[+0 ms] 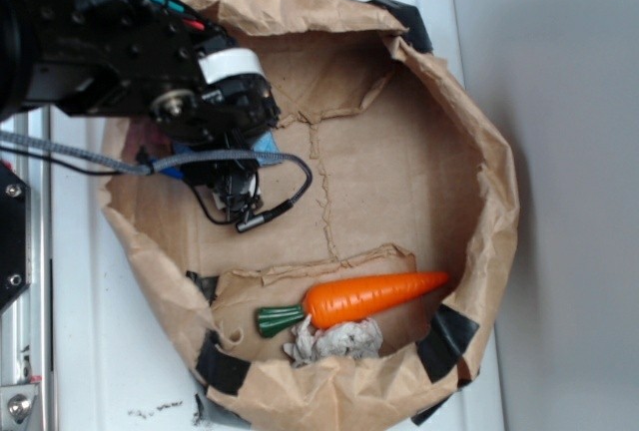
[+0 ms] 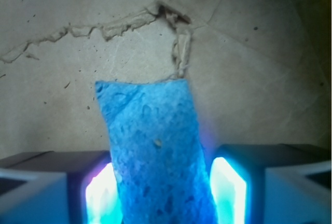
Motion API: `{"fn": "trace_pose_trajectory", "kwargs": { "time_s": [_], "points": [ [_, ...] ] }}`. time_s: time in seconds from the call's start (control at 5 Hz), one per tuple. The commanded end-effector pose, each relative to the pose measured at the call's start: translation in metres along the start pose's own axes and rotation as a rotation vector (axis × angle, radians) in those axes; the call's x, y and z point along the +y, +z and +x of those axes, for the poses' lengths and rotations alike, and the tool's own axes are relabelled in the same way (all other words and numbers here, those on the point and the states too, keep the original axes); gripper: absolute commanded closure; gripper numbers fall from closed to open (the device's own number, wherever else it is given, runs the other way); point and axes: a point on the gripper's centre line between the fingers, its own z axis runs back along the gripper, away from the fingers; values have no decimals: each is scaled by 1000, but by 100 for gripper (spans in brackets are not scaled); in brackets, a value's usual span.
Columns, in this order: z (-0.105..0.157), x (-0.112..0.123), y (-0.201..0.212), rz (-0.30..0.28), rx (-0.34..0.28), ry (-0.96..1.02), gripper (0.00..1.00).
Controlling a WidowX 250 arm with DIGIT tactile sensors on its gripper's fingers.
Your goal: Grab the blue sponge.
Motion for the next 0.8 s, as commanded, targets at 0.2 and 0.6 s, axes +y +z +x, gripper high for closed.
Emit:
{"fn": "trace_pose_trajectory", "kwargs": {
  "time_s": [0.2,0.6],
  "points": [
    [29,8,78,-81,-29,-41,100],
    [62,-13,124,10,-22,-112,100]
  ]
}}
